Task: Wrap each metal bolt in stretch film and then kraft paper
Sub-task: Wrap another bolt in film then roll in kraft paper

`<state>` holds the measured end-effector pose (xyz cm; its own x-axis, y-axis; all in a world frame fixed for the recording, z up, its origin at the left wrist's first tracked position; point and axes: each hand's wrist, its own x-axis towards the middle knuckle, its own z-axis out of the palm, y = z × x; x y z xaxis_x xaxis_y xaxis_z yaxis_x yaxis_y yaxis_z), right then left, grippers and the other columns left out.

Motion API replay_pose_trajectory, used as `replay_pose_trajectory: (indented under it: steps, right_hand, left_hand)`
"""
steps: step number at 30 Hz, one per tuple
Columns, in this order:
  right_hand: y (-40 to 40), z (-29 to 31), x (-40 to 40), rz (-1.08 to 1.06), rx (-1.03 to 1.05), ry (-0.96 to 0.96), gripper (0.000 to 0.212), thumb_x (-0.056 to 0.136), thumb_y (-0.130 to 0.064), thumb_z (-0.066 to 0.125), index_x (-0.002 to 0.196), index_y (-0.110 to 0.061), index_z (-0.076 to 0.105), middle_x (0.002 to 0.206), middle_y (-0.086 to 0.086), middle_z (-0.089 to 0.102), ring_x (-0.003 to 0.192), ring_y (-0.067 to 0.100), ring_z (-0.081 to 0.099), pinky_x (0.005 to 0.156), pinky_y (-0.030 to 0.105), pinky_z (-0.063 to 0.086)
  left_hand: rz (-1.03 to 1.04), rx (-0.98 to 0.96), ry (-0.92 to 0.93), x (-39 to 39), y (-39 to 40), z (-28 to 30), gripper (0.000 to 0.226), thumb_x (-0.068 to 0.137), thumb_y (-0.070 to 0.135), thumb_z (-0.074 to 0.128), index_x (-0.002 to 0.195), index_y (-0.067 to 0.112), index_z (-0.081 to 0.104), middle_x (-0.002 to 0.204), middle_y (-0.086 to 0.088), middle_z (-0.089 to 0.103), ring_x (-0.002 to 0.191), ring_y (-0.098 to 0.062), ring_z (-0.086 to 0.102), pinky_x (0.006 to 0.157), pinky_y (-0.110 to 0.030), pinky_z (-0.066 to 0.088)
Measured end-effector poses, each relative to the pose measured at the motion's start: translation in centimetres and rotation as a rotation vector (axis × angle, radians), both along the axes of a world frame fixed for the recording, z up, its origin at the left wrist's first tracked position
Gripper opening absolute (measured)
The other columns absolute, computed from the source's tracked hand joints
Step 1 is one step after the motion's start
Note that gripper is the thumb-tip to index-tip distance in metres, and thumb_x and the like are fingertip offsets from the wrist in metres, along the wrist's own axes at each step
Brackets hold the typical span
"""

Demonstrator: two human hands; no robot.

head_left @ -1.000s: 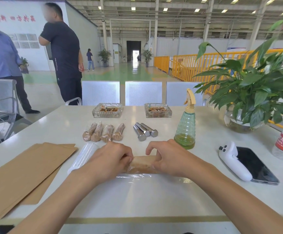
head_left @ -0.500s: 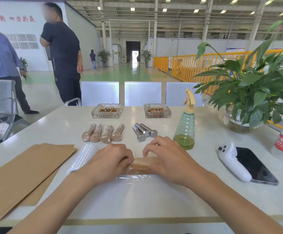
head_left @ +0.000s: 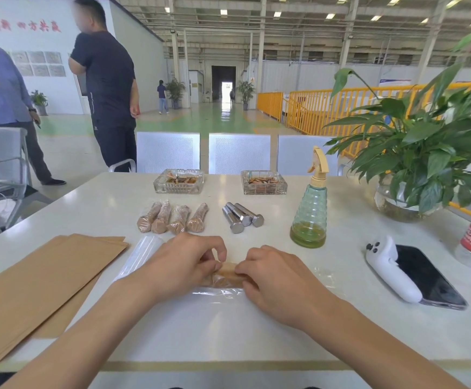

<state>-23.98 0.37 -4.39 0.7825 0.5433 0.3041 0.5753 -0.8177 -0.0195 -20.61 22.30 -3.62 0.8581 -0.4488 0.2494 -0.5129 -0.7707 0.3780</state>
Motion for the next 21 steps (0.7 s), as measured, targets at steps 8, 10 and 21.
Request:
replay_pose_trajectory:
  steps: [8, 10, 21]
  right_hand:
    - [-1.7, -0.1, 0.9, -0.025, 0.036, 0.052, 0.031, 0.1, -0.028, 0.047, 0.124, -0.036, 0.066, 0.109, -0.009, 0.06, 0.107, 0.018, 0.049, 0.085, 0.034, 0.044]
    - [-2.9, 0.0, 1.7, -0.094, 0.09, 0.095, 0.033, 0.1, -0.027, 0.051, 0.129, -0.038, 0.063, 0.115, -0.011, 0.06, 0.111, 0.016, 0.049, 0.092, 0.032, 0.042]
    - [-4.3, -0.4, 3.7, -0.324, 0.441, 0.454, 0.026, 0.09, -0.01, 0.057, 0.084, -0.032, 0.071, 0.076, -0.01, 0.071, 0.072, 0.004, 0.064, 0.058, 0.016, 0.043]
  left_hand:
    - [0.071, 0.084, 0.047, 0.2, 0.4, 0.1, 0.014, 0.095, 0.032, 0.061, 0.087, 0.037, 0.071, 0.067, 0.026, 0.06, 0.07, -0.002, 0.054, 0.072, -0.028, 0.05]
    - [0.081, 0.053, 0.076, 0.3, 0.3, 0.0, 0.014, 0.094, 0.03, 0.062, 0.085, 0.037, 0.071, 0.068, 0.028, 0.061, 0.07, -0.001, 0.055, 0.069, -0.026, 0.047]
    - [0.074, -0.003, 0.123, 0.5, 0.3, -0.2, 0.012, 0.091, 0.029, 0.065, 0.087, 0.038, 0.072, 0.076, 0.03, 0.065, 0.078, -0.002, 0.062, 0.079, -0.034, 0.056]
